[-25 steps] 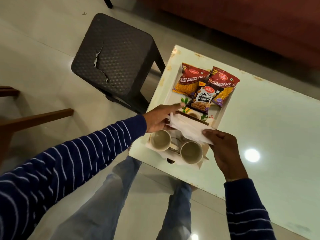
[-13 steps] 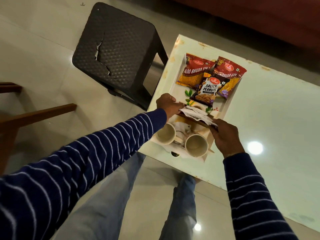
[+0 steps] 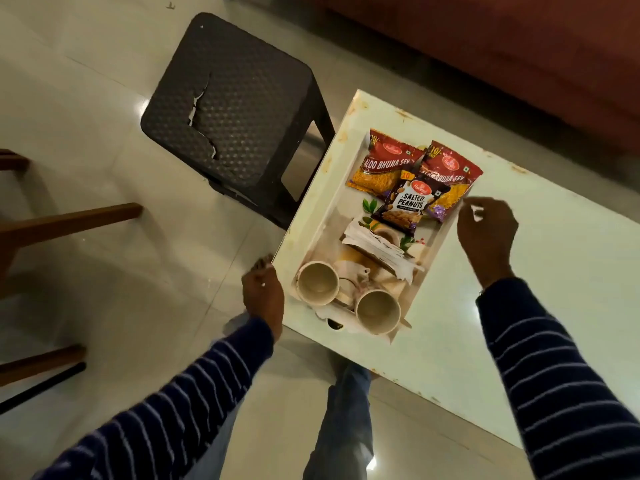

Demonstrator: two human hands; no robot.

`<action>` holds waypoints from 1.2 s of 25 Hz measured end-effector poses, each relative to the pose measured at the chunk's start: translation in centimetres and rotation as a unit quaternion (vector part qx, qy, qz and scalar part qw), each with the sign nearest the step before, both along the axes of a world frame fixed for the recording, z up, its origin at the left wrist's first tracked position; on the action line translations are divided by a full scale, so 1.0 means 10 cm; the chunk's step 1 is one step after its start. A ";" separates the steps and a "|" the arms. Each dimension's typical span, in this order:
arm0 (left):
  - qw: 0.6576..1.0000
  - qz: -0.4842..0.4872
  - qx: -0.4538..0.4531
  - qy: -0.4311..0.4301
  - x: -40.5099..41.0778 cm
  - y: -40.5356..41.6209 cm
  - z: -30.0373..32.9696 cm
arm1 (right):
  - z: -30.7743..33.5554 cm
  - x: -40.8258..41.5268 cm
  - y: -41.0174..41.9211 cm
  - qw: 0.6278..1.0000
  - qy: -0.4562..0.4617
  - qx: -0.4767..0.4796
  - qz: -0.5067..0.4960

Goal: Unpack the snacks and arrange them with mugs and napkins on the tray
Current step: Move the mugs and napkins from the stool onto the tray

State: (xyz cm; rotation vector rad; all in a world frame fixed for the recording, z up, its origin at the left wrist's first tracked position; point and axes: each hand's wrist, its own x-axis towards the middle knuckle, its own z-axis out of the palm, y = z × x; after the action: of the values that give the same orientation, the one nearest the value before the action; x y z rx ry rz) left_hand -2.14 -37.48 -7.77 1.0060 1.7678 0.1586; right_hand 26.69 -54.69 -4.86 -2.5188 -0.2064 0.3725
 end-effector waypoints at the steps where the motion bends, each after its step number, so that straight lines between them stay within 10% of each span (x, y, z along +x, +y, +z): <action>1: 0.998 0.026 -0.054 0.007 -0.13 -0.14 -0.03 | 0.00 0.21 0.09 0.997 -0.034 -0.005 0.065; 5: 0.972 0.038 -0.230 -0.025 -0.28 -0.55 -0.07 | -0.15 0.95 0.60 0.957 -0.068 -0.075 0.274; 11: 0.953 -0.026 -0.291 -0.074 -0.14 -0.74 -0.17 | -0.49 1.27 1.27 0.899 0.137 -0.251 0.333; 30: 0.972 -0.126 -0.189 -0.058 0.06 -1.82 0.09 | 0.02 1.49 0.03 0.910 0.165 -0.175 0.338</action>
State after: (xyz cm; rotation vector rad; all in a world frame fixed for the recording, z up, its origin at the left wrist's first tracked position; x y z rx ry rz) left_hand -1.49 -55.70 -6.83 0.9110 1.4764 -0.2665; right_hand 41.63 -54.35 -4.70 -2.5980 -0.9573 1.1904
